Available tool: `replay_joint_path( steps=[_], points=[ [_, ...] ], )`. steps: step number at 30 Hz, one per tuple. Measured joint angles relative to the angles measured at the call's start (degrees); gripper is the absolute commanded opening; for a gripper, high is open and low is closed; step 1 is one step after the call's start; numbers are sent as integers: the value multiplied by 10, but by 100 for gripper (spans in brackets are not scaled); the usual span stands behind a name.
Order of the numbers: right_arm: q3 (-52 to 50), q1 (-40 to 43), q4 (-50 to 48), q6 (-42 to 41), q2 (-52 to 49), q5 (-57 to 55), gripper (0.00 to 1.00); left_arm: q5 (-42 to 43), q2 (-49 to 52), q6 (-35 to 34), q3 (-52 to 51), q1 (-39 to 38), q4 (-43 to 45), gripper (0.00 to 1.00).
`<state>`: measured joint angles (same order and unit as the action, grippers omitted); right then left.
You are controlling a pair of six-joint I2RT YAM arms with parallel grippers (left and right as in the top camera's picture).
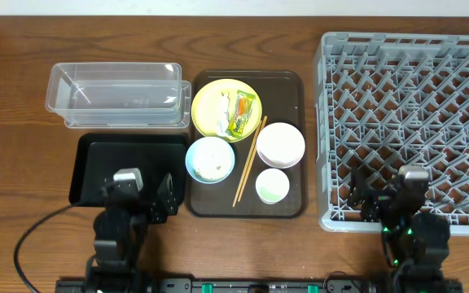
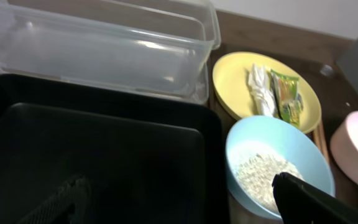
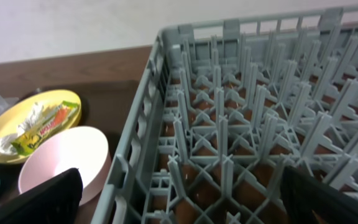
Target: Sort waste into correct bins and load items into the dishwasher rack
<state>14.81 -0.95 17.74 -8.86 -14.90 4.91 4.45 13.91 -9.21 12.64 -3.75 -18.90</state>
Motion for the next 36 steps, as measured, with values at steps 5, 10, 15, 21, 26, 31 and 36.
replay_joint_path(
  steps=[5,10,15,21,26,31,36],
  points=[
    [106,0,59,1,-128,-5,99,28,127,0,109,0,-78,96],
    [207,0,142,5,-244,-7,99,53,276,0,238,0,-192,96],
    [282,0,212,20,-339,-6,99,62,414,0,372,0,-332,96],
    [304,0,223,25,-373,-2,99,63,505,0,449,0,-360,96],
    [305,0,221,26,-373,0,99,99,527,0,450,0,-282,94],
    [305,0,219,26,-373,1,99,114,543,2,457,-12,-182,92],
    [305,0,219,26,-373,2,99,91,614,5,515,-44,-136,92]
  ],
)
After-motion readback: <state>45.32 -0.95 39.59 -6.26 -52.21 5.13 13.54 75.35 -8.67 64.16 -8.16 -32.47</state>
